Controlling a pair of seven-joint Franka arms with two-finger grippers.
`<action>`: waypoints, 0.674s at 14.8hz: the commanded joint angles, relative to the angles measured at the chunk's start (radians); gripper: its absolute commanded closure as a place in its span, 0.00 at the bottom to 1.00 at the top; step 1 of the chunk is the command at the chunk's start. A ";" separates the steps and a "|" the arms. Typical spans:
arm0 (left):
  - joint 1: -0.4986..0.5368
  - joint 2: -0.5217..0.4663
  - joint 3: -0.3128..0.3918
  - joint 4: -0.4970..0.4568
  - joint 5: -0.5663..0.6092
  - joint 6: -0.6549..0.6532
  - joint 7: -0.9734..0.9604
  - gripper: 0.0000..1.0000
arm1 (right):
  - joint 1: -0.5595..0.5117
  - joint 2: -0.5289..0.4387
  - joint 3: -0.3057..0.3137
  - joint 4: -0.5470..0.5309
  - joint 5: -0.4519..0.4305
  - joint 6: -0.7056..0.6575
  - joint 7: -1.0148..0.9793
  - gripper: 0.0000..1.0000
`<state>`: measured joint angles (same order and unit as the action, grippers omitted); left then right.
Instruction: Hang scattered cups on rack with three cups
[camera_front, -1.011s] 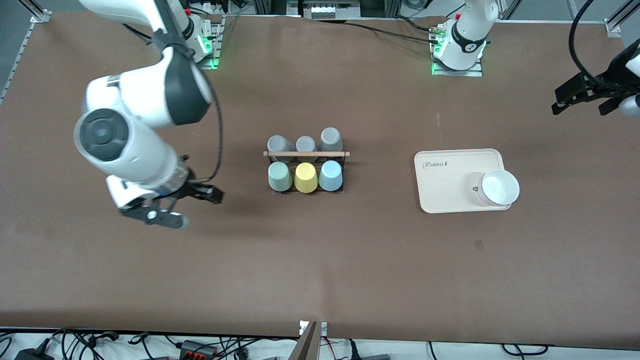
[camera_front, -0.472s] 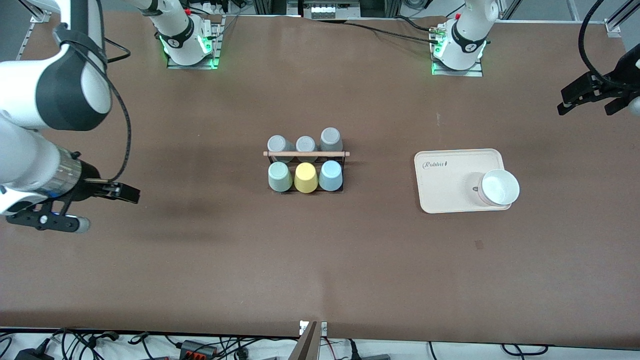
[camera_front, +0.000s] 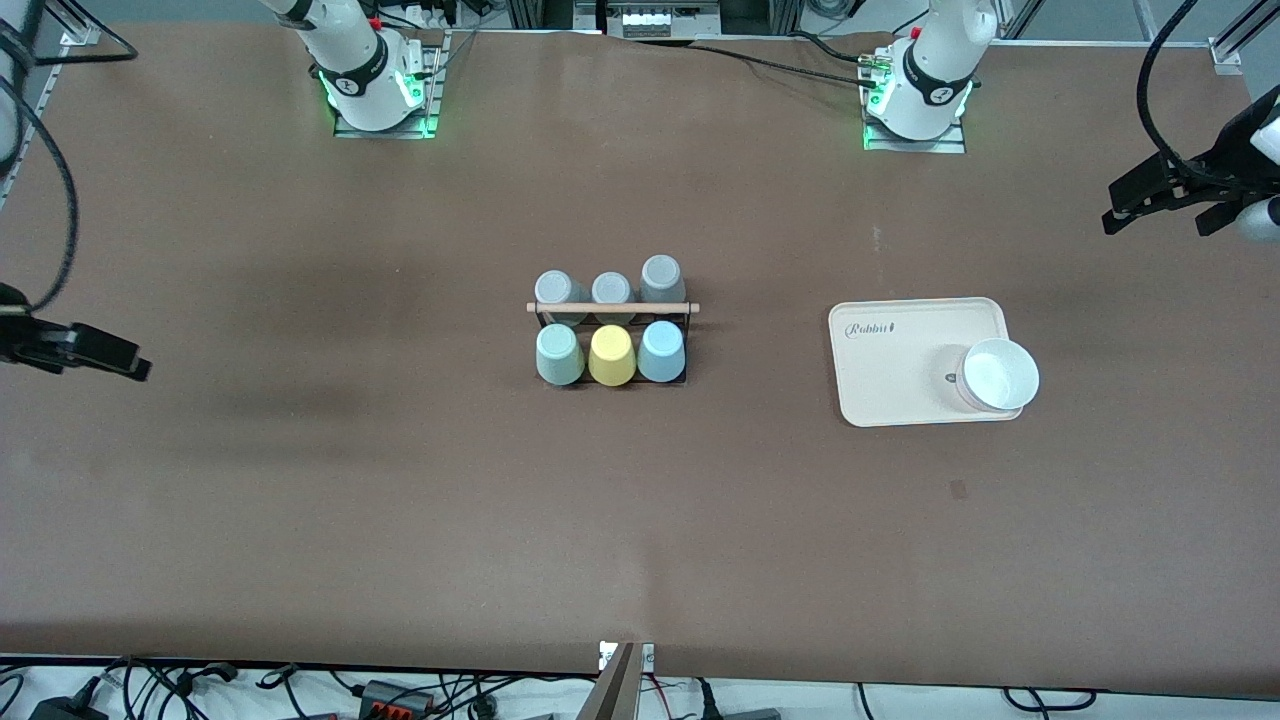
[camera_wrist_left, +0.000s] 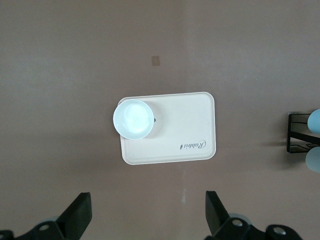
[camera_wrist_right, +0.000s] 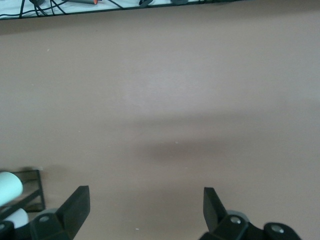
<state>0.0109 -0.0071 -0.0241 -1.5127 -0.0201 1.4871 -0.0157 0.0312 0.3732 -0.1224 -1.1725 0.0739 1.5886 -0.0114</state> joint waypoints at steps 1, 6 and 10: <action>-0.046 0.002 0.036 0.009 0.006 -0.016 0.002 0.00 | -0.025 -0.076 0.064 -0.082 -0.066 0.037 -0.050 0.00; -0.025 -0.001 0.038 0.006 0.006 -0.014 0.005 0.00 | -0.019 -0.109 0.063 -0.137 -0.075 0.040 -0.052 0.00; -0.012 -0.004 0.038 0.019 0.011 -0.016 -0.012 0.00 | -0.022 -0.268 0.061 -0.399 -0.075 0.151 -0.053 0.00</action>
<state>-0.0007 -0.0056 0.0119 -1.5122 -0.0201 1.4854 -0.0170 0.0165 0.2490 -0.0701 -1.3607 0.0115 1.6595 -0.0454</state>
